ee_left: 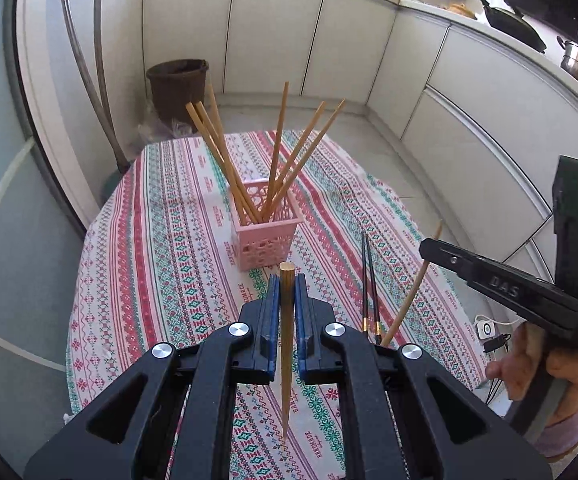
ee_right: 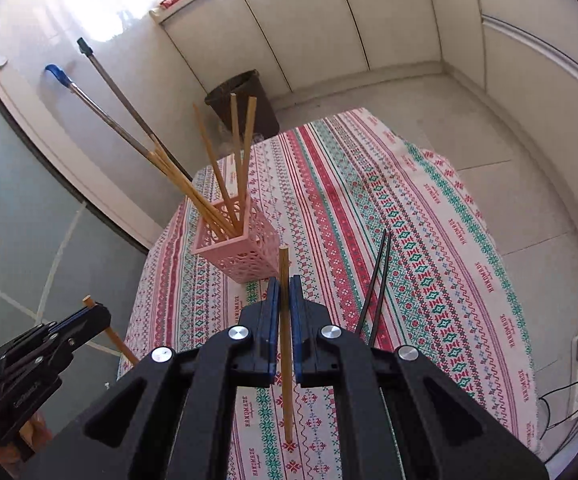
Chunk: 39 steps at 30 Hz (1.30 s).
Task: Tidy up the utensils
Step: 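Lift both chopsticks and carry them above the pink holder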
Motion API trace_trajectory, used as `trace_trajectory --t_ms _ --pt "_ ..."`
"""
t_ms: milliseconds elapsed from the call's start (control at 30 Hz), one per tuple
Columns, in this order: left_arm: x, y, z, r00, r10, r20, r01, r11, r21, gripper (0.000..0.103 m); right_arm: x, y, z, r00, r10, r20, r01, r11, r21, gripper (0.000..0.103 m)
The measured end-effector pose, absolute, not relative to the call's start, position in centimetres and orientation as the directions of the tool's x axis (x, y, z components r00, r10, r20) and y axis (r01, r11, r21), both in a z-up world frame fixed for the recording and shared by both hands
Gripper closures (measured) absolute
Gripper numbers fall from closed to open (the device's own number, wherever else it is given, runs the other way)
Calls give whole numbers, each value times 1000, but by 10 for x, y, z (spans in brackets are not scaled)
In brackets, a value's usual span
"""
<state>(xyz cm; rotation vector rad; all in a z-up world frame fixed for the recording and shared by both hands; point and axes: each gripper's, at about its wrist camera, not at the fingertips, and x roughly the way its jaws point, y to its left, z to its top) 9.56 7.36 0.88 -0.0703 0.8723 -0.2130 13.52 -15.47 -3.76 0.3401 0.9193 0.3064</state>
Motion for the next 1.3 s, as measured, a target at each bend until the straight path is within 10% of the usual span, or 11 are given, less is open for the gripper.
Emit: trace_trajectory --t_ms 867,1300 --pt "126 87 143 890 -123 -438 46 982 -184 96 154 -218 92 807 393 -441 -117 838 533 97" --pt "162 94 119 892 -55 -449 -32 983 -183 96 169 -210 86 794 407 -451 -121 834 539 97"
